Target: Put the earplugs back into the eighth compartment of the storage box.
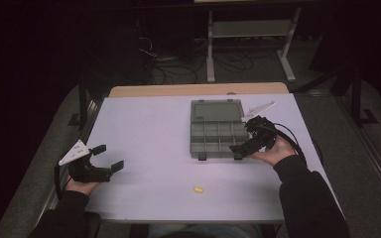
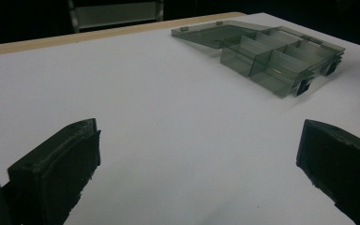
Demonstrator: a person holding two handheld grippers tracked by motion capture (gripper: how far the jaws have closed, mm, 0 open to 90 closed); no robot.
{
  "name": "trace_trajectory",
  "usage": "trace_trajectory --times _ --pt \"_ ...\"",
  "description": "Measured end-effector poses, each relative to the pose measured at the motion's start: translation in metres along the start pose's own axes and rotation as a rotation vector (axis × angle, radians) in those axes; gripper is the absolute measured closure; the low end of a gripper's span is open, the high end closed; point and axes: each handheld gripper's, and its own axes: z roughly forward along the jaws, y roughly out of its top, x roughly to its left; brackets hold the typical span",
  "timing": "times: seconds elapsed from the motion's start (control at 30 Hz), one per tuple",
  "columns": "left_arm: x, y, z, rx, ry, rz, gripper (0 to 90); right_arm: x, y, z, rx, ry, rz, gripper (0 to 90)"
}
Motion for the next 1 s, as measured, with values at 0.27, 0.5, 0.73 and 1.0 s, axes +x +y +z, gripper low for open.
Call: trace_trajectory --times 0.27,0.5,0.73,1.0 --pt "0.000 0.000 0.000 -0.001 0.000 0.000 0.0 0.018 0.004 -0.004 -0.023 0.027 -0.052 0.1" --pt "0.000 0.000 0.000 0.000 0.000 0.001 0.0 0.038 0.011 -0.002 -0.036 0.065 -0.109 0.1" --pt "0.000 0.000 0.000 -0.002 -0.001 0.000 0.0 0.056 0.019 0.004 -0.043 0.103 -0.159 0.1" --pt "-0.001 0.000 0.000 -0.002 -0.001 0.001 0.0 0.074 0.024 0.017 -0.030 0.142 -0.195 0.1"
